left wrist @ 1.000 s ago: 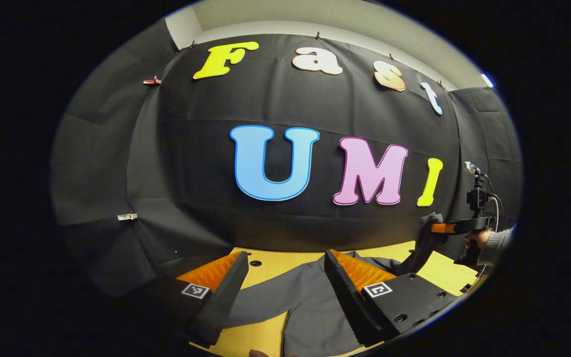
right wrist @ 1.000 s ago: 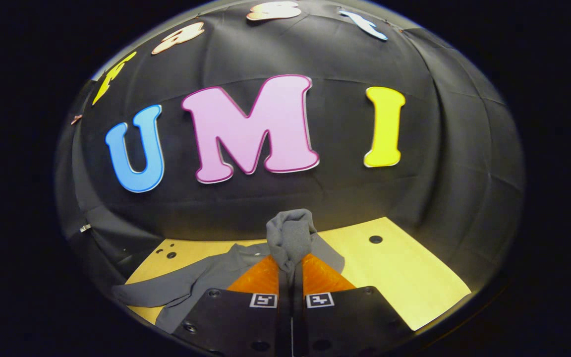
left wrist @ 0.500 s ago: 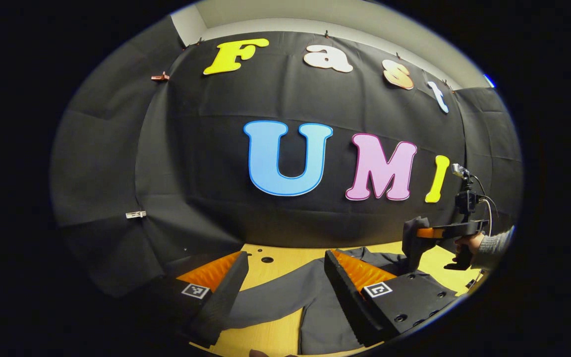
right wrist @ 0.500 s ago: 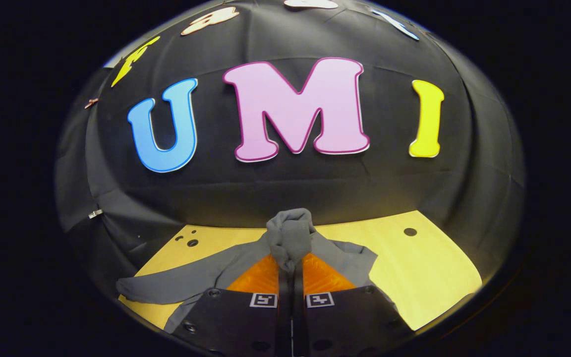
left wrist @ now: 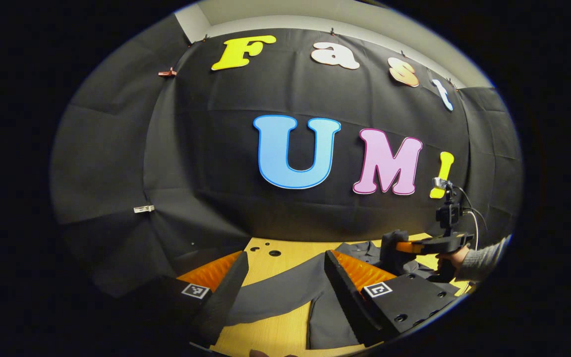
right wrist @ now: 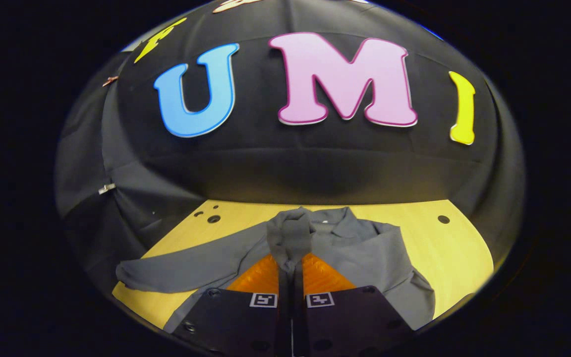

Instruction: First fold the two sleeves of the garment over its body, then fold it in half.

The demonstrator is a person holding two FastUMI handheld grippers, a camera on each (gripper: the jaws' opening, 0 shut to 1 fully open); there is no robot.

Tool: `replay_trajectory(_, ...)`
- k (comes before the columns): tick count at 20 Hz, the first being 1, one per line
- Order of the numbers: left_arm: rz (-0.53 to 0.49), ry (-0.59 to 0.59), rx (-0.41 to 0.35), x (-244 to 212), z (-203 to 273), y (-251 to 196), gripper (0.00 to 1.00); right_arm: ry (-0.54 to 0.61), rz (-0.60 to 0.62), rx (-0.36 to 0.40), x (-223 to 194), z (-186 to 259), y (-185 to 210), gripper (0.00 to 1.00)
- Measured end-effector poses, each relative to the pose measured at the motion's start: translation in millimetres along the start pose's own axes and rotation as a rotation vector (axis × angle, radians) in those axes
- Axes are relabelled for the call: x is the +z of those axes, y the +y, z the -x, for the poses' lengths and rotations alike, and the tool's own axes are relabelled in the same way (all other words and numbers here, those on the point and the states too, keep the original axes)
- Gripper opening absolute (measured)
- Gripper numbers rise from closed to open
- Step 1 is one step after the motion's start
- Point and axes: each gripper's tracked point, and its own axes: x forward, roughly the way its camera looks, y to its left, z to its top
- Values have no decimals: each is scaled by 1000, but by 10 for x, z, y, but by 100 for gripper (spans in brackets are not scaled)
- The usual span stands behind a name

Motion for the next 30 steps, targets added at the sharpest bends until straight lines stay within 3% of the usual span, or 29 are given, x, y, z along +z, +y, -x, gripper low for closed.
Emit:
replay_trajectory(9,-10,76,97,-244,159,287,97,159,16,73,-917,-526,511,7)
replay_trajectory(17,-7,109,135,-408,77,481,97,285,-27,112,-1455,-716,796,18)
replay_trajectory(21,1,132,132,-553,-37,543,97,321,-63,164,-1535,-626,988,32)
replay_trajectory(22,4,140,131,-608,-84,555,97,327,-68,179,-1548,-588,1042,29)
replay_trajectory(23,6,150,130,-662,-121,571,97,334,-67,192,-1567,-548,1100,47)
replay_trajectory(25,8,164,122,-753,-208,575,97,341,-60,218,-1576,-468,1201,61)
replay_trajectory(26,7,170,118,-795,-256,581,98,342,-67,227,-1580,-426,1236,52)
replay_trajectory(28,1,188,119,-903,-342,607,98,342,-102,238,-1535,-323,1310,53)
replay_trajectory(30,-4,211,123,-1050,-424,637,98,338,-98,222,-1501,-231,1281,81)
